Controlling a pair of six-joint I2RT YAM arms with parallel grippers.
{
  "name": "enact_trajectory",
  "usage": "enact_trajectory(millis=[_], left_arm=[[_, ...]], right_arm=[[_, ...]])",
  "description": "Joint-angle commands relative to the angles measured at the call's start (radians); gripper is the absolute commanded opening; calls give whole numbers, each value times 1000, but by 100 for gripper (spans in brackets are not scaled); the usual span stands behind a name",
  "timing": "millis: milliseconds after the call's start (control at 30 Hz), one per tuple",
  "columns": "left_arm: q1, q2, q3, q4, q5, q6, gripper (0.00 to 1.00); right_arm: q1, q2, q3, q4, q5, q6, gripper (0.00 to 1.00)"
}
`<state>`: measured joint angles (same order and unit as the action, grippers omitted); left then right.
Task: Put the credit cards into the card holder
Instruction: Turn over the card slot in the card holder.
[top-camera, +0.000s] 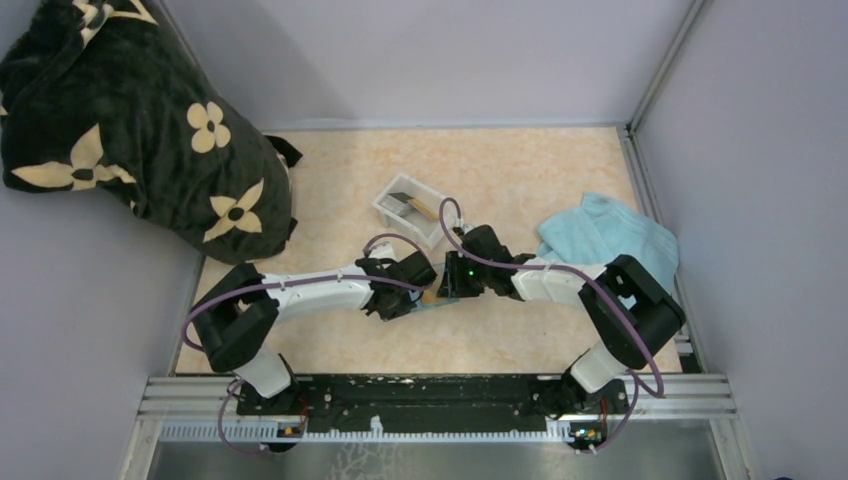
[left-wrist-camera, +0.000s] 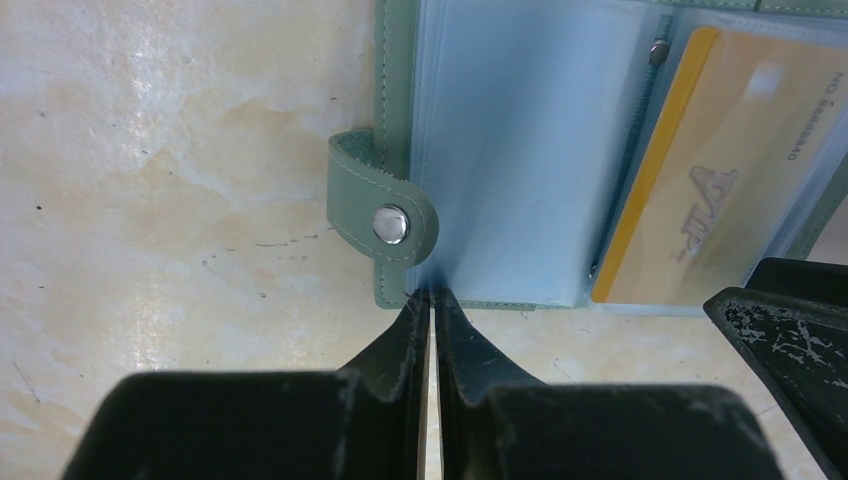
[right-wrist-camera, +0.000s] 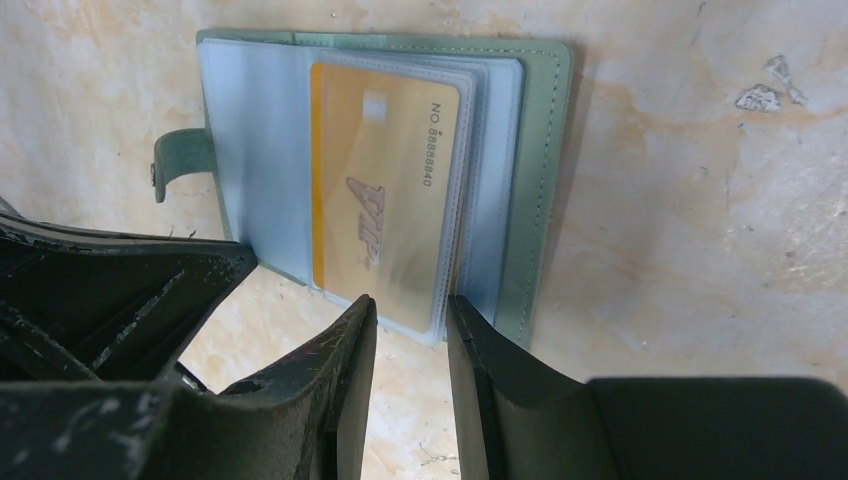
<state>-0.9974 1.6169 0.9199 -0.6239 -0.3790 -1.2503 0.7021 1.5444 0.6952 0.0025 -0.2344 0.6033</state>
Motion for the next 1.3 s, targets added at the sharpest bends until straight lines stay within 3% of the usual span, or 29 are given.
enact_trajectory(millis=[0,1267], left_arm=[[-2,54,-18,-49,29,-24,10],[-1,14,-28,-99,11,-57,10]], right_arm=[[-6,-11,2,79,-53,13,33],[22,-72,86,140,-169,34,33]])
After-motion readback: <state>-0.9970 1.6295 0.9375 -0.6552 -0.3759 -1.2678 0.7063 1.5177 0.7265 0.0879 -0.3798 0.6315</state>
